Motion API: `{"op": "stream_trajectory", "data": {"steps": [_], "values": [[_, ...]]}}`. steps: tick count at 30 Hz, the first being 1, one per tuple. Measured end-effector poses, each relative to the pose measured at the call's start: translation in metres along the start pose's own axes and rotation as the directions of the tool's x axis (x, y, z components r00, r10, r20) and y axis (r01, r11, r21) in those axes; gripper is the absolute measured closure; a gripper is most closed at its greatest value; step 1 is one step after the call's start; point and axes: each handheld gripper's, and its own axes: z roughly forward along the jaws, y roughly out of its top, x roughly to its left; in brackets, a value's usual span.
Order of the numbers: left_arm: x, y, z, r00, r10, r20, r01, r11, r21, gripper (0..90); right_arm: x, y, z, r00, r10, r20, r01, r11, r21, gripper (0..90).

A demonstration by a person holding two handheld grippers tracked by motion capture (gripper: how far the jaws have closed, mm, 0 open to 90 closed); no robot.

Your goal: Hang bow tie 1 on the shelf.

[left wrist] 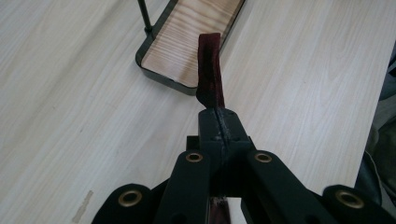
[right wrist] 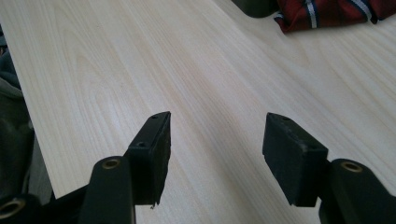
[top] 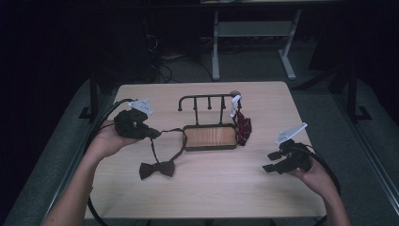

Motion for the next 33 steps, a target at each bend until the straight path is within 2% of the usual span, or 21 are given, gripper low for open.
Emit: {"op": "stream_trajectory", "data": {"steps": [9,33], "values": [[0.006,0.012,-0.006,0.9998,0.016,-0.006,-0.016,0.9996,0.023,90.0,0.000,0.000,0.000,1.0000,-0.001,0.001,0.001,1.000,0.001,41.9],[0.013,0.039,-0.021,0.9992,0.027,-0.031,-0.027,0.9994,0.021,90.0,-0.001,-0.002,0.000,0.9999,-0.015,0.000,0.015,1.000,0.006,42.4]]}}
